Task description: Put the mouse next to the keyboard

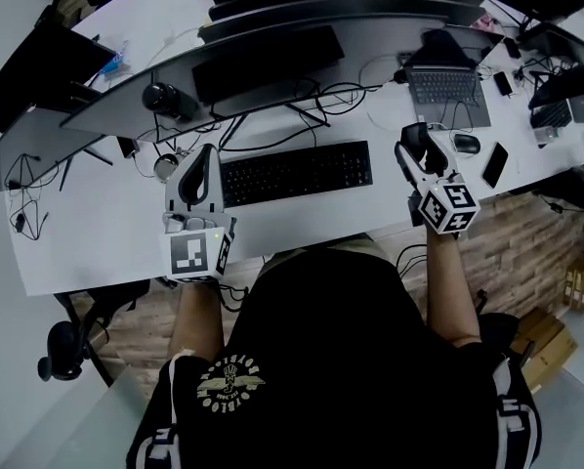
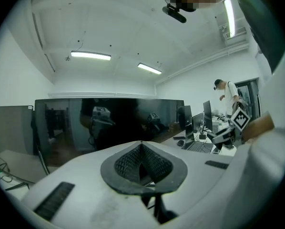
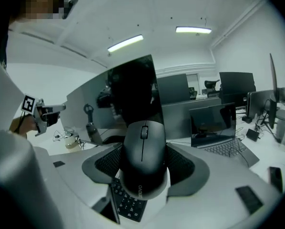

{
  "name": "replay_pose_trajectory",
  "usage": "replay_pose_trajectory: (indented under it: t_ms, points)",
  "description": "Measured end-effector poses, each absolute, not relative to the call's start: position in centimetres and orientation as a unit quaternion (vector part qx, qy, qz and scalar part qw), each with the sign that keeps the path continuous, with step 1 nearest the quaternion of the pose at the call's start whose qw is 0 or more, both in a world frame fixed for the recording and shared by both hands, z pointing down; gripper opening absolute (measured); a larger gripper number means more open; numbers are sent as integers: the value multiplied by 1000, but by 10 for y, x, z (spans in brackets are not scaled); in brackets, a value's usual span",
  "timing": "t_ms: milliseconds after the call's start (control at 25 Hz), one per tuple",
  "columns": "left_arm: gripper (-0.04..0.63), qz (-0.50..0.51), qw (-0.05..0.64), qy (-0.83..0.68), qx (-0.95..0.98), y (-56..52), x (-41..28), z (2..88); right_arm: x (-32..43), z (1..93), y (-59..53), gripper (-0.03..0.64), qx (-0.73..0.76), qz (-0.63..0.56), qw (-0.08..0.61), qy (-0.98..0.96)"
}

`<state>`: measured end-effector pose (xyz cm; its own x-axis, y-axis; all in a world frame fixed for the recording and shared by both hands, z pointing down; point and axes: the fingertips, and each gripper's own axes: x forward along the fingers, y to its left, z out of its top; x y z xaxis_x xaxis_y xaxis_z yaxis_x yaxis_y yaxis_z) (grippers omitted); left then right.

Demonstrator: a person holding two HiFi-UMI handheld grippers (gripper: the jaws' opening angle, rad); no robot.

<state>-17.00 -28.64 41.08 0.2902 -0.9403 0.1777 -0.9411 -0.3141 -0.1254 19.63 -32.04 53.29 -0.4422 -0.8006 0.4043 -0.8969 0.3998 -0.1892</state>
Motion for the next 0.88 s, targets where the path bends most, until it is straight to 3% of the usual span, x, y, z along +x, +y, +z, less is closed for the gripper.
replay_pose_trajectory:
  t_ms: [880]
  points:
    - [2, 127, 15, -592, 796, -308, -159, 419, 223, 695, -324, 285, 496, 297, 258, -774]
